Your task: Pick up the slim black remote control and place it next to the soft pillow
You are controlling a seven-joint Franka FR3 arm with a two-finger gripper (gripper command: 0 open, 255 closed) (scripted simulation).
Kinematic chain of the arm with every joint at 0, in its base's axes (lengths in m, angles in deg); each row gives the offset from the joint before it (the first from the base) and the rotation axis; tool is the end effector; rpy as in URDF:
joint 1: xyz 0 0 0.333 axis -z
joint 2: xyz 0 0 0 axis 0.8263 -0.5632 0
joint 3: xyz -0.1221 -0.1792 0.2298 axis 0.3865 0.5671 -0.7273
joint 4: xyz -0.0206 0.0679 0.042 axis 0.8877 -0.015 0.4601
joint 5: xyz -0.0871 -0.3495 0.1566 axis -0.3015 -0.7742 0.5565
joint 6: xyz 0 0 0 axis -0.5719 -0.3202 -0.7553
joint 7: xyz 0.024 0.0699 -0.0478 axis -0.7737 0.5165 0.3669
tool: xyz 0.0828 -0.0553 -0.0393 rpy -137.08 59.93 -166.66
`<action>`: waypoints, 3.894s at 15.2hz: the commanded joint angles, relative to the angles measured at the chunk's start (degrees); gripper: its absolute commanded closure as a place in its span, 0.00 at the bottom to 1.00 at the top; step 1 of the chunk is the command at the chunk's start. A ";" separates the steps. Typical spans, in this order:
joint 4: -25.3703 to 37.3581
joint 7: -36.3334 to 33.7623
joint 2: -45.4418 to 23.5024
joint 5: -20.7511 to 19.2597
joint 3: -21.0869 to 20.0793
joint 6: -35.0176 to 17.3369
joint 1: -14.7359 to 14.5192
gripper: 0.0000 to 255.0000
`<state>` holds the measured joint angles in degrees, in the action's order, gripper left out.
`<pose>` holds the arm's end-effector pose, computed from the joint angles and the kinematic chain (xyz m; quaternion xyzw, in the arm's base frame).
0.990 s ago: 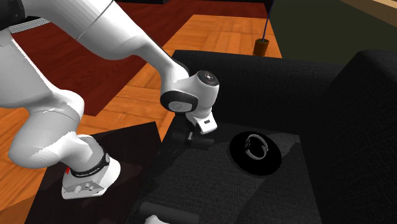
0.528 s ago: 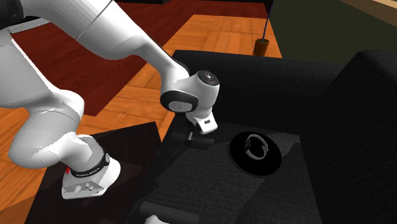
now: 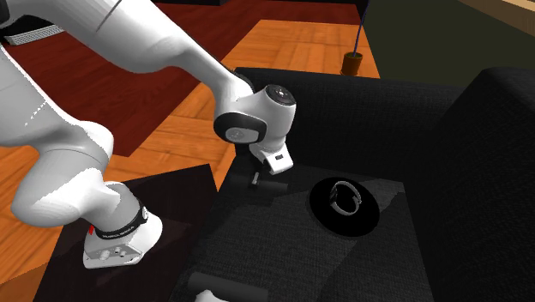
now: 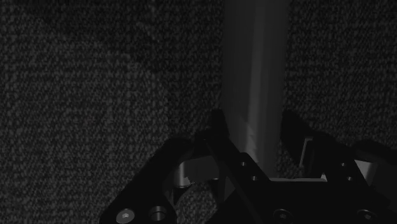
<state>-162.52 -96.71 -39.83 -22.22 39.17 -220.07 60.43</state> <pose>0.4277 -0.0102 0.2760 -0.9609 0.2554 0.0998 0.0384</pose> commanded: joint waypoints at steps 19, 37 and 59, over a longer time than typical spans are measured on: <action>6.22 -2.06 11.05 -1.41 0.36 17.22 0.40 1.00; 15.71 -0.80 14.56 -3.19 2.49 30.46 1.88 1.00; 37.58 23.49 -6.43 -7.95 17.02 32.92 13.06 1.00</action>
<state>-124.64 -73.51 -45.98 -30.18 56.09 -186.56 73.37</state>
